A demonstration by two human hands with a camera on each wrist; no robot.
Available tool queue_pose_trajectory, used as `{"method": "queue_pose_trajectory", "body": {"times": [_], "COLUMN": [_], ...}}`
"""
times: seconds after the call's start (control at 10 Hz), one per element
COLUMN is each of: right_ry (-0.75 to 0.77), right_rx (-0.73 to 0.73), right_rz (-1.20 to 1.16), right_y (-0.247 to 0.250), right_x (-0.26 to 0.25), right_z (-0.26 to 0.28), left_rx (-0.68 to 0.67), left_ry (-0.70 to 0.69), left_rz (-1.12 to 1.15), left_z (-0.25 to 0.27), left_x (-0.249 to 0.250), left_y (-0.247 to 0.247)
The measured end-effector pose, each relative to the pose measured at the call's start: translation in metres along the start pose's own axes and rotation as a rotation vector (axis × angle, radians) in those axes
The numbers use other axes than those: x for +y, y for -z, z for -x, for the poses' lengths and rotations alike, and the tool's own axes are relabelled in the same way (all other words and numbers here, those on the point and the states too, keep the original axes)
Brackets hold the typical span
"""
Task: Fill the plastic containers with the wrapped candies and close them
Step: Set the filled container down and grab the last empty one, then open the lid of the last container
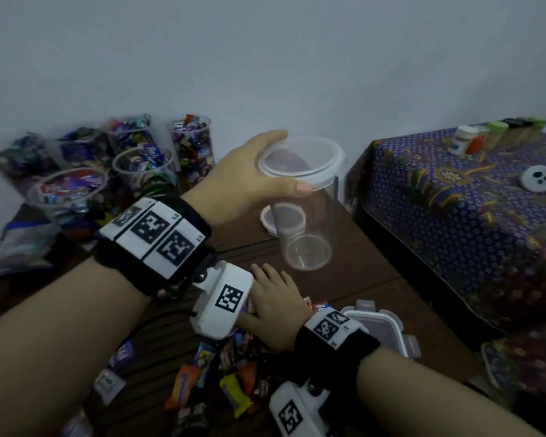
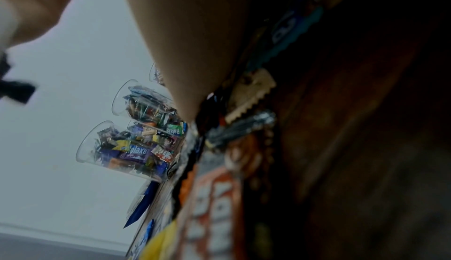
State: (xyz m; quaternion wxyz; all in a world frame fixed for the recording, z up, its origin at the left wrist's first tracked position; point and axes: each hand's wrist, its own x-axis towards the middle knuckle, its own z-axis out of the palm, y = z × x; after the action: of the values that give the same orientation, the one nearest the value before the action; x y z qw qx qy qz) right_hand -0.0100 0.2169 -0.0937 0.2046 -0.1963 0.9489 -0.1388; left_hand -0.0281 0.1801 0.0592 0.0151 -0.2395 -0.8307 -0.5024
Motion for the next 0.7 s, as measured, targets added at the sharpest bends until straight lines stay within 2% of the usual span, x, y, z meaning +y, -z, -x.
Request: {"method": "queue_pose_trajectory", "body": {"times": [0.1, 0.2, 0.4, 0.7], "right_ry": [0.02, 0.052, -0.005, -0.013], "right_rx": [0.078, 0.08, 0.086, 0.054], "right_rz": [0.098, 0.126, 0.139, 0.146], "right_y": [0.002, 0.001, 0.002, 0.005], "right_x": [0.055, 0.045, 0.047, 0.044], "right_z": [0.064, 0.063, 0.061, 0.063], "left_rx": [0.081, 0.142, 0.247, 0.345], "left_ry": [0.022, 0.08, 0.287, 0.376], "left_rz": [0.007, 0.01, -0.088, -0.099], "left_z": [0.041, 0.086, 0.154, 0.19], "left_x": [0.002, 0.0, -0.022, -0.04], "left_y": [0.027, 0.049, 0.068, 0.067]}}
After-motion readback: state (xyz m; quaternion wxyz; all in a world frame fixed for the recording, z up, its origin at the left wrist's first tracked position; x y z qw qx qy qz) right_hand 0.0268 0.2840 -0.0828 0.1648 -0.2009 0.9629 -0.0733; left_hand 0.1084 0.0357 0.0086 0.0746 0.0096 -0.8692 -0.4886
